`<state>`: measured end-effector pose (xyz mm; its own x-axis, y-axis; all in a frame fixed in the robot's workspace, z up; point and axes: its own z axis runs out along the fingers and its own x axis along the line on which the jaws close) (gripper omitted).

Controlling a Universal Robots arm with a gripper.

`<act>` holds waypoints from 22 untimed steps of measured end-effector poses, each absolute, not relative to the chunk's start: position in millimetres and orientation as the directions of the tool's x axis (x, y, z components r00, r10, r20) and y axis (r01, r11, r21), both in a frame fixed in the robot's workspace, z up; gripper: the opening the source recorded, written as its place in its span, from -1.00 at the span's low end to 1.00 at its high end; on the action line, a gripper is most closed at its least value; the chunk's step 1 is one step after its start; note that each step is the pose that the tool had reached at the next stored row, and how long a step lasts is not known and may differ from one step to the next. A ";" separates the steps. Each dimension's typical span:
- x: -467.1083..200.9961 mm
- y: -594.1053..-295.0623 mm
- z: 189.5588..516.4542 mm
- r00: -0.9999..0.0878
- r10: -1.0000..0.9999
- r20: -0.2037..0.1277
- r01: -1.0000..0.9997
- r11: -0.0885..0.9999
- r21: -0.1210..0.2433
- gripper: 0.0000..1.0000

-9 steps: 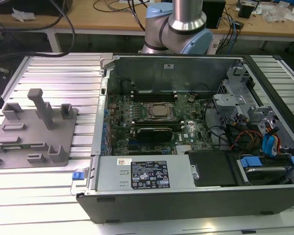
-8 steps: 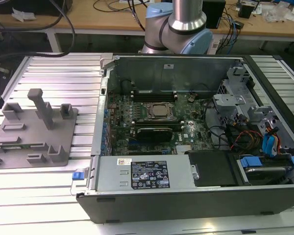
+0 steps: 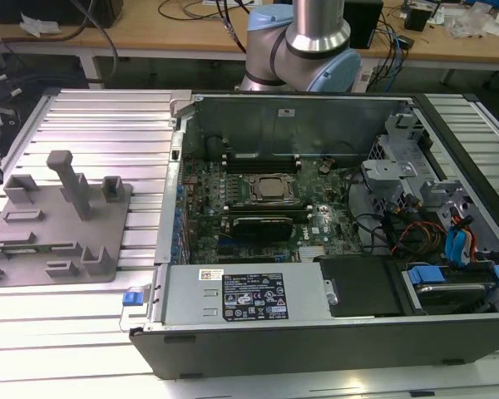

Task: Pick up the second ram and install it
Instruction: 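Pick up the second ram and move it above second insertion slot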

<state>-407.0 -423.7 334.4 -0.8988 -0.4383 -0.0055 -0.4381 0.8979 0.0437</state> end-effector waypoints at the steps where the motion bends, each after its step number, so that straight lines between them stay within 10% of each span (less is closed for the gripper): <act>1: -407.0 -423.7 334.3 -0.882 -0.472 -0.006 -0.472 0.881 0.044 -0.84; 22: -407.0 -423.7 332.8 -0.414 -0.910 -0.006 -0.910 0.413 0.044 -0.84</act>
